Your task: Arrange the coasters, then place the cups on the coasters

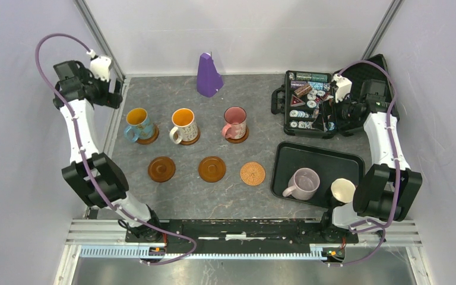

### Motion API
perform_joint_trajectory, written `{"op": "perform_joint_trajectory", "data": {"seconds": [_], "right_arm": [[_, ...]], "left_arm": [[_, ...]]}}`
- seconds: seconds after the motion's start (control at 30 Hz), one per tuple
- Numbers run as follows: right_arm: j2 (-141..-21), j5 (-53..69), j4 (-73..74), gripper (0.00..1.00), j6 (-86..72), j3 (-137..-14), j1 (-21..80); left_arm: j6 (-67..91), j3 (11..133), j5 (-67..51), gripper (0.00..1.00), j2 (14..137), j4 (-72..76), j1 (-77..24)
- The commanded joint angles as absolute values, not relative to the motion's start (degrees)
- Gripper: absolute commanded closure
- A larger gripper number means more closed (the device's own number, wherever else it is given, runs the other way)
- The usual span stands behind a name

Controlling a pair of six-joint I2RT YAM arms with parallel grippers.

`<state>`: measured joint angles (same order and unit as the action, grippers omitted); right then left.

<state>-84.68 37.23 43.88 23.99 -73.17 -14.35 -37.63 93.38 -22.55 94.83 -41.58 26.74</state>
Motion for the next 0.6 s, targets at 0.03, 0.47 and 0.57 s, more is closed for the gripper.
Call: {"op": "perform_joint_trajectory", "data": {"seconds": [0.03,0.47,0.57], "right_arm": [[-83.0,35.9,43.2,0.02,25.9,-77.3,-14.2],[-78.4,25.3,39.2,0.02,25.3,-76.8,-14.4],[-78.1,27.7,41.9,0.02,27.4,-76.8,-14.9]], "left_arm": [[-31.5,99.2,-22.3,0.0,88.8,-47.2,19.8],[-24.4,90.9,-22.4,0.0,80.6,-46.8,-19.2],[-19.8,84.9,-17.4,0.0,80.3,-41.7,-31.8]]}}
